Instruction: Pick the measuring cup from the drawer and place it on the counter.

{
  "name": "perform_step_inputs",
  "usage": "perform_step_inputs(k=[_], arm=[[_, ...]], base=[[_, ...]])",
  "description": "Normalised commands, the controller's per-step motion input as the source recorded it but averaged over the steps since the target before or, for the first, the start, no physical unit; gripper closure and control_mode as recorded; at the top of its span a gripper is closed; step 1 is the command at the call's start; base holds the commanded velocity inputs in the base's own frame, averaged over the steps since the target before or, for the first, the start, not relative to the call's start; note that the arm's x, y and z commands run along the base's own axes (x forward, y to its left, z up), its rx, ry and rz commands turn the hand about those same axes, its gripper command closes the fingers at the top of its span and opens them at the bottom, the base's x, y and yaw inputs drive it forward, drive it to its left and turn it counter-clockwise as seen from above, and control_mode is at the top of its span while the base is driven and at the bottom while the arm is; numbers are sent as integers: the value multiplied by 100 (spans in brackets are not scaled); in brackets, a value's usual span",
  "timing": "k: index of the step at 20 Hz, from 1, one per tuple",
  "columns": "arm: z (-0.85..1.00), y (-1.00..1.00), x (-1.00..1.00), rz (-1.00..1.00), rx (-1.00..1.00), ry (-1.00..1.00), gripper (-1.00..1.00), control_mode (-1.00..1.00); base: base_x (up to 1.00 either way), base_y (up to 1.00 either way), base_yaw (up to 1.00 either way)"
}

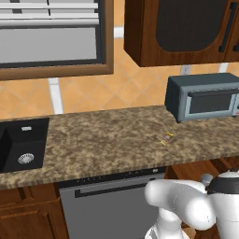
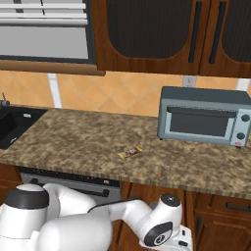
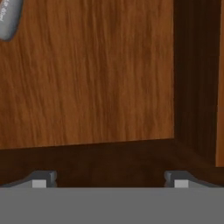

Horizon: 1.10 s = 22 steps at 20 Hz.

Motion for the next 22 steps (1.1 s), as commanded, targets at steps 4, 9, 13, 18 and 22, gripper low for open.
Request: perform_step_inputs(k=[4,9,13,18,22], arm=[[-3,-2,-43,0,0,4,-100,-100],[34,3,19,-6,4,-5,-100,-100],[67,12,34,-4,13,-12,-100,-100],[30,34,54,0,11,-8,-100,-100],[0,17,76,0,5,0,-100,-100]], base=[[0,0,0],[0,0,0],[0,0,0],[0,0,0],[0,0,0]])
